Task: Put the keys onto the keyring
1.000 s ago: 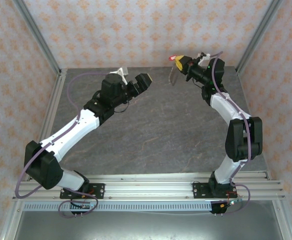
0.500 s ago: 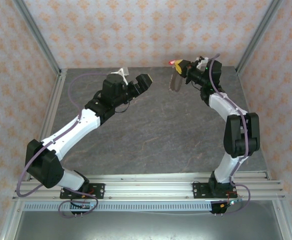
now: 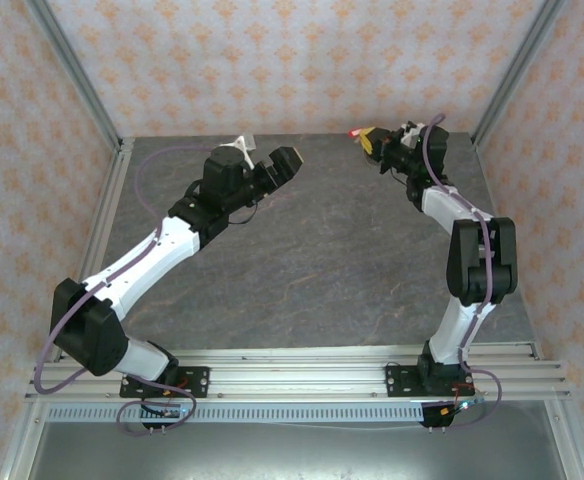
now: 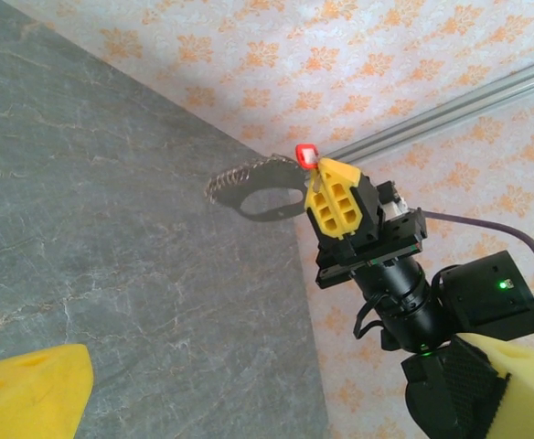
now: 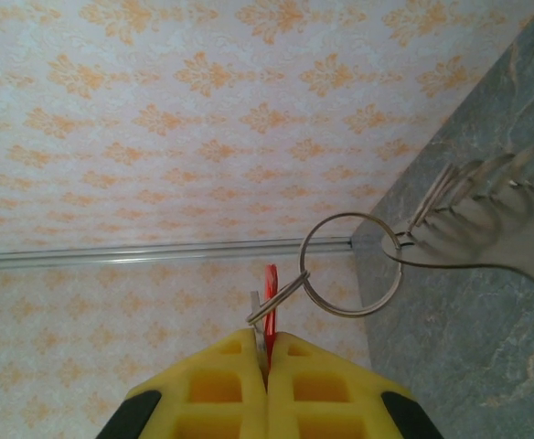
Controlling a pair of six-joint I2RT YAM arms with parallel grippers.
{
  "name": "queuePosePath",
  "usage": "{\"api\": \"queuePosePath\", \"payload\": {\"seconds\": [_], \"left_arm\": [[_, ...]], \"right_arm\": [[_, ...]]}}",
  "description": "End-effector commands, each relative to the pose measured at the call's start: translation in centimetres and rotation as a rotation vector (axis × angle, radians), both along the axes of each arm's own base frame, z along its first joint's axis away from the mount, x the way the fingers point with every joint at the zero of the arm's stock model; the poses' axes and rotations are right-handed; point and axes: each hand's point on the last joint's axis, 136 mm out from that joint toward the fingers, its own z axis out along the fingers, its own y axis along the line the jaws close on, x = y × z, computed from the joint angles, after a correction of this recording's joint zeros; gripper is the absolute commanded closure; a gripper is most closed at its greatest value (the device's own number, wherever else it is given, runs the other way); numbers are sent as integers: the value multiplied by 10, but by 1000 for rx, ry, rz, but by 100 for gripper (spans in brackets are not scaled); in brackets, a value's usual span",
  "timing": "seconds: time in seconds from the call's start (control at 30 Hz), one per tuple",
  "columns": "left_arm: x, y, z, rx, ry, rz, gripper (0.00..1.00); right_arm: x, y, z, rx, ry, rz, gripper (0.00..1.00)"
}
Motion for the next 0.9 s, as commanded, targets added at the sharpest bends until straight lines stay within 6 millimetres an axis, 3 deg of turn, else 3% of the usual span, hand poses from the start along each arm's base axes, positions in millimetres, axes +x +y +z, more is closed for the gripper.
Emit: {"api": "queuePosePath", "payload": {"seconds": [0.0, 0.1, 0.3, 0.57, 0.87], "left_arm": [[3, -1, -3, -28, 8, -8, 0], [1, -1, -3, -41, 8, -9, 0], [-6, 3, 1, -52, 2, -6, 0], [-13, 9, 2, -46, 1, 3, 0], [-15, 10, -1, -39, 6, 4, 0]], "right_arm": [[-6, 4, -46, -26, 30, 7, 100], [-21, 11, -83, -4, 89, 9, 100], [-71, 53, -129, -31, 163, 74, 100], [-110, 88, -168, -92, 231, 109, 100], [-126, 106, -194, -99, 285, 119, 100]]}}
